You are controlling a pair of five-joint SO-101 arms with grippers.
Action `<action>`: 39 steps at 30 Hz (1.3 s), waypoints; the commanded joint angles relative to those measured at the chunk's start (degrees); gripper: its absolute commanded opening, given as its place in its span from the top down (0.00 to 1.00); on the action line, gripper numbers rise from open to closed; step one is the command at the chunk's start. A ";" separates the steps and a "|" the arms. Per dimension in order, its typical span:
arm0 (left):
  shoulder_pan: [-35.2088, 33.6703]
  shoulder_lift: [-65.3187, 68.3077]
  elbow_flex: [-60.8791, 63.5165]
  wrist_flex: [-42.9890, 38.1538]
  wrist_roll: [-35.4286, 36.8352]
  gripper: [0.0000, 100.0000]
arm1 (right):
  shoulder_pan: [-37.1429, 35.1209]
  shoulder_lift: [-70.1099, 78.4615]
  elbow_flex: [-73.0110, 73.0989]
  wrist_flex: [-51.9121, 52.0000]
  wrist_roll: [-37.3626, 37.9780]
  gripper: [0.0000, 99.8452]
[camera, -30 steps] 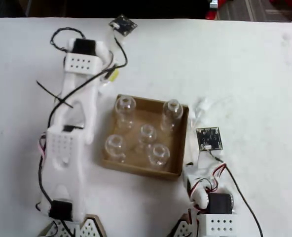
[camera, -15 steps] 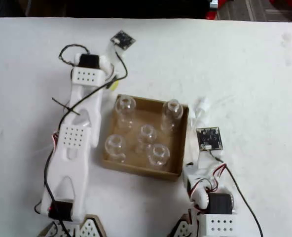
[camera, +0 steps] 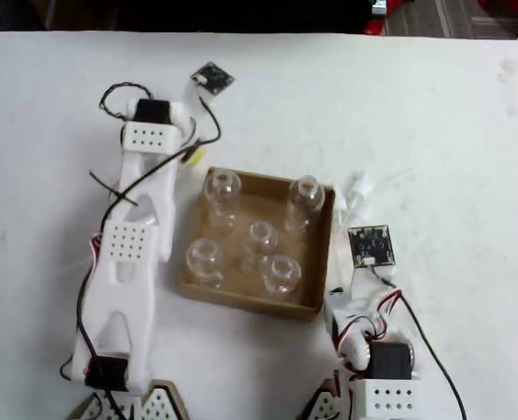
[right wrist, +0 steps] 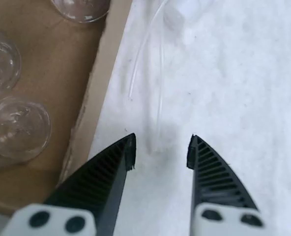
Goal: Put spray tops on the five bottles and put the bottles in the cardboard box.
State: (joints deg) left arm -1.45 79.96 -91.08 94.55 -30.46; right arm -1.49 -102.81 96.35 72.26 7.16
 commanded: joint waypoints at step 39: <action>12.44 -59.65 -3.08 8.18 27.25 0.98 | -0.04 -0.22 0.53 0.48 0.09 0.85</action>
State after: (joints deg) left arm 7.16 29.67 -93.36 101.93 -4.18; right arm -1.49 -102.81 96.35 72.26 7.16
